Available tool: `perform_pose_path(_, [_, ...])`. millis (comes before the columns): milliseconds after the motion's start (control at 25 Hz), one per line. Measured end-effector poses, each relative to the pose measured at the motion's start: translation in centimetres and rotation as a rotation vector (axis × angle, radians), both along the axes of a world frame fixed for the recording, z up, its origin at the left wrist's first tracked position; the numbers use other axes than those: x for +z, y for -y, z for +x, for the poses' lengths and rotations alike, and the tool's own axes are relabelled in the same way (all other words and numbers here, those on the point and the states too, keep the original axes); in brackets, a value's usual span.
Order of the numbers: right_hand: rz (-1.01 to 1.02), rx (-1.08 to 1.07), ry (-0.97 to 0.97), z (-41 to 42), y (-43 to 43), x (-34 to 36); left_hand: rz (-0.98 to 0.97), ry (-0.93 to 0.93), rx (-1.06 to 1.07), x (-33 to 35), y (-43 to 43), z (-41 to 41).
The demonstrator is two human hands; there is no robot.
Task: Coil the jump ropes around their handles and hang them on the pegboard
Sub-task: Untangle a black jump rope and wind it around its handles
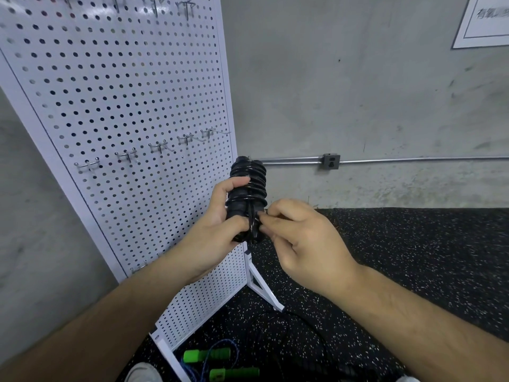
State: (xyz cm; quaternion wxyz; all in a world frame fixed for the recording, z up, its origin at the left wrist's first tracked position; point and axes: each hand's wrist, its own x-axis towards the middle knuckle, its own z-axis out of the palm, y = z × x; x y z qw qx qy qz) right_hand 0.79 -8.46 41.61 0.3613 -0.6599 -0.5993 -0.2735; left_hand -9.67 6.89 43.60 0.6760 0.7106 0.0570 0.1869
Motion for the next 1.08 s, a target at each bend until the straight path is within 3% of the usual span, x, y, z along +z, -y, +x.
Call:
perform_pose_path(160, [0.040, 0.125, -0.631, -1.4, -0.2, 0.0, -0.069, 0.010, 0.019, 0.0, -0.2, 0.5])
perform_pose_path(320, [0.137, 0.124, -0.866, -1.8, -0.3, 0.6, 0.025, 0.038, 0.033, -0.2, 0.0, 0.9])
perform_pose_path(640, [0.136, 0.163, -0.669, -0.8, 0.0, 1.3, -0.111, 0.086, -0.008, -0.3, 0.9, 0.9])
perform_pose_path(840, [0.067, 0.195, -0.904, 0.6, 0.2, 1.4, 0.260, -0.003, 0.107, -0.6, 1.3, 0.4])
perform_pose_path(1080, [0.023, 0.172, -0.898, 0.9, 0.6, 0.7, 0.433, 0.019, 0.151, -0.5, 1.7, 0.5])
